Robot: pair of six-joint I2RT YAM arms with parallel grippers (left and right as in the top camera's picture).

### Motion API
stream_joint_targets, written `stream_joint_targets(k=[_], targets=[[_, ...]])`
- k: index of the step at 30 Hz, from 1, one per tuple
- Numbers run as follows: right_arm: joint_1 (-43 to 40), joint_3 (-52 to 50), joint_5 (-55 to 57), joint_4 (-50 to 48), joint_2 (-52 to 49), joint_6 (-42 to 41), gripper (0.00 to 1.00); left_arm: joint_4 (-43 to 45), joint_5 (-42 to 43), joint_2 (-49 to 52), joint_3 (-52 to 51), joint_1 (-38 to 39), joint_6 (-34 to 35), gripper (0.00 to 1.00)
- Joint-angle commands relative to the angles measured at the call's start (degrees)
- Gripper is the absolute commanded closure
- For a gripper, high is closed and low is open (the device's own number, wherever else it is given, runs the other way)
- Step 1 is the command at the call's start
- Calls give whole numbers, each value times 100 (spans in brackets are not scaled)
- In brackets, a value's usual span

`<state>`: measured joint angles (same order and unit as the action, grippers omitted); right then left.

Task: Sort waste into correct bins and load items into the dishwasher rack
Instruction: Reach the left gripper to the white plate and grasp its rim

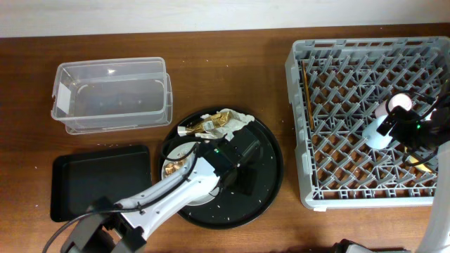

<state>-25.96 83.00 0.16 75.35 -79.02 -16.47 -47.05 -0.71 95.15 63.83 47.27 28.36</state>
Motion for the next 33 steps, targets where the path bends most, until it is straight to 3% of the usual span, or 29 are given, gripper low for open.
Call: stream_joint_targets(k=[1, 12, 14, 20, 27, 33], targets=[[-33, -20, 13, 2, -22, -55, 2, 4, -245, 76, 83, 37, 299, 1], [-33, -20, 13, 2, -22, -55, 2, -13, -992, 330, 83, 37, 682, 11], [-33, -20, 13, 2, -22, -55, 2, 31, -1172, 457, 83, 37, 682, 22], [-33, -20, 13, 2, -22, -55, 2, 284, -1156, 925, 83, 37, 680, 25], [-33, -20, 13, 2, -22, -55, 2, 339, -1161, 979, 83, 37, 678, 50], [-33, -20, 13, 4, -22, -55, 2, 398, -1161, 1102, 83, 37, 678, 58]])
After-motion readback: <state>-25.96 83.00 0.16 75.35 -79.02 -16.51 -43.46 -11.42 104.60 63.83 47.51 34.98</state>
